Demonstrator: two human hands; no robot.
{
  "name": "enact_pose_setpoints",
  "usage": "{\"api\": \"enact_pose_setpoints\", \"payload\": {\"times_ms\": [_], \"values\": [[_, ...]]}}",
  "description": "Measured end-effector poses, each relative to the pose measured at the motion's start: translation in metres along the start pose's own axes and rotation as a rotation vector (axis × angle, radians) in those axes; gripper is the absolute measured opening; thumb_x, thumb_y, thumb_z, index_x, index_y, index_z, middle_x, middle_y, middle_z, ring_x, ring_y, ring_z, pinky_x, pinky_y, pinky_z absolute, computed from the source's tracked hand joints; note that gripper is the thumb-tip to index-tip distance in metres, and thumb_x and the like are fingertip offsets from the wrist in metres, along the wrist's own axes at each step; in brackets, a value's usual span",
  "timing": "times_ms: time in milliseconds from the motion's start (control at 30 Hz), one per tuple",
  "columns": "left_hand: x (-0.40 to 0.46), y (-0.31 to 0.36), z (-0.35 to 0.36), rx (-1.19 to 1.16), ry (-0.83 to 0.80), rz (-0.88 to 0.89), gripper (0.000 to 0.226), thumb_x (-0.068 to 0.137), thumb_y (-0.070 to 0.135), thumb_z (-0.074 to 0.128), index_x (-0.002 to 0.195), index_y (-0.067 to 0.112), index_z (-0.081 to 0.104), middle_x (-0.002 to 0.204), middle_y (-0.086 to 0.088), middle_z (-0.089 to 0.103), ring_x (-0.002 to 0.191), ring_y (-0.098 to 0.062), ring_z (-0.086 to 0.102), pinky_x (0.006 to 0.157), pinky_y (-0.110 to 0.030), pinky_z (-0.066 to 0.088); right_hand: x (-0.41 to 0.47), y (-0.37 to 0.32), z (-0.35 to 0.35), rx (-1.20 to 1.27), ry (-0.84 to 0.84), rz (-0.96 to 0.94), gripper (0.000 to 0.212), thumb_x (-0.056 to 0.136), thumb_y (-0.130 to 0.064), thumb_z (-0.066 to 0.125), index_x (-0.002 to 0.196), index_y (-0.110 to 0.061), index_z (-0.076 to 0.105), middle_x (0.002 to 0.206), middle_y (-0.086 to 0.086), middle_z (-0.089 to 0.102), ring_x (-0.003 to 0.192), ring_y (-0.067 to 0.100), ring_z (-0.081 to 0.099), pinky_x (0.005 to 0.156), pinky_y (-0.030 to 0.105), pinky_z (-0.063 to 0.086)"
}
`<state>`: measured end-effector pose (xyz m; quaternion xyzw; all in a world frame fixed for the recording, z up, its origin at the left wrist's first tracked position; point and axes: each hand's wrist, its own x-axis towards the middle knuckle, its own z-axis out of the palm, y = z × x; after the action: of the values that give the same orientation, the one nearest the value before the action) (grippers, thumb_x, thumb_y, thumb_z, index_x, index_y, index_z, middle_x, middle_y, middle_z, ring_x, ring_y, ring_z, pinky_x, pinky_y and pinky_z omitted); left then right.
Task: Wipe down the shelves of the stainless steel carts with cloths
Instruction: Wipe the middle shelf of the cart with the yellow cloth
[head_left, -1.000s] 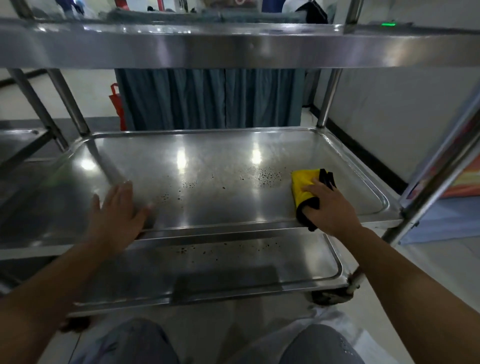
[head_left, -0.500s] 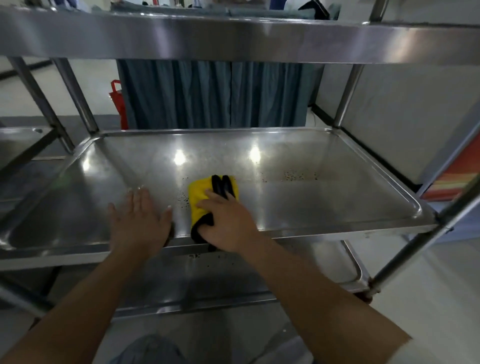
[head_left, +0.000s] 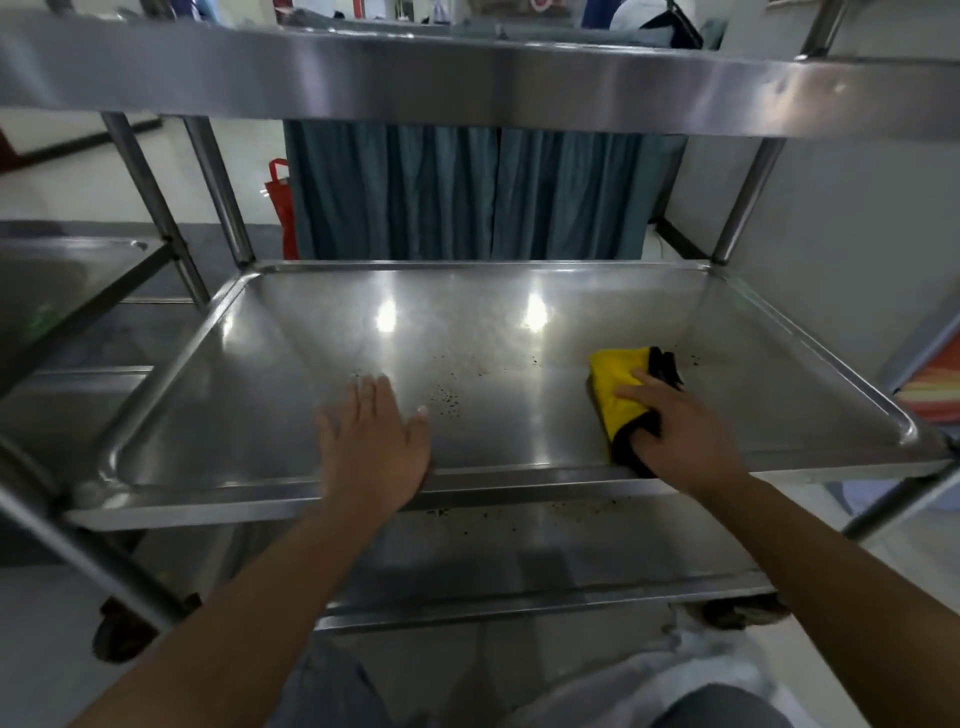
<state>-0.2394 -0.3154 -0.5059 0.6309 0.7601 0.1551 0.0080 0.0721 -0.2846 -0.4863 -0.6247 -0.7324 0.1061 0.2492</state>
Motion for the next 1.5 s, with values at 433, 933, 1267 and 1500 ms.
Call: {"api": "enact_pose_setpoints", "payload": {"times_ms": [433, 933, 1267, 1500], "values": [[-0.032, -0.126, -0.05, 0.155, -0.034, -0.115, 0.088, 0.083, 0.069, 0.012, 0.149, 0.014, 0.031, 0.161, -0.005, 0.02, 0.149, -0.021, 0.006, 0.119, -0.05, 0.007, -0.007, -0.084, 0.037, -0.184, -0.076, 0.097, 0.049, 0.088, -0.032, 0.048, 0.136, -0.026, 0.045, 0.155, 0.002, 0.027, 0.139, 0.039, 0.023, 0.103, 0.051, 0.037], [-0.021, -0.133, -0.047, 0.325, -0.187, -0.291, 0.095, 0.086, 0.074, 0.006, 0.154, 0.007, 0.005, 0.162, -0.013, 0.001, 0.149, -0.024, -0.007, 0.115, -0.058, -0.009, -0.008, -0.2, 0.107, -0.078, -0.334, -0.474, 0.054, 0.091, -0.032, 0.049, 0.143, -0.032, 0.035, 0.159, -0.006, 0.012, 0.146, 0.03, 0.008, 0.113, 0.049, 0.025], [-0.031, -0.126, -0.047, 0.279, -0.125, -0.258, 0.088, 0.093, 0.066, 0.009, 0.152, 0.002, 0.008, 0.161, -0.017, 0.008, 0.149, -0.025, -0.003, 0.116, -0.058, -0.007, -0.003, -0.157, 0.087, -0.122, -0.241, -0.396, 0.05, 0.091, -0.025, 0.053, 0.139, -0.033, 0.044, 0.156, -0.001, 0.024, 0.14, 0.033, 0.022, 0.11, 0.04, 0.023], [-0.034, -0.124, -0.043, 0.212, 0.061, -0.34, 0.072, 0.096, 0.048, 0.024, 0.149, -0.001, 0.02, 0.155, -0.018, 0.026, 0.145, -0.028, 0.017, 0.116, -0.056, 0.008, 0.02, -0.258, 0.138, 0.009, -0.408, -0.559, 0.054, 0.089, -0.019, 0.05, 0.139, -0.037, 0.043, 0.157, -0.006, 0.021, 0.144, 0.028, 0.016, 0.115, 0.04, 0.016]]}}
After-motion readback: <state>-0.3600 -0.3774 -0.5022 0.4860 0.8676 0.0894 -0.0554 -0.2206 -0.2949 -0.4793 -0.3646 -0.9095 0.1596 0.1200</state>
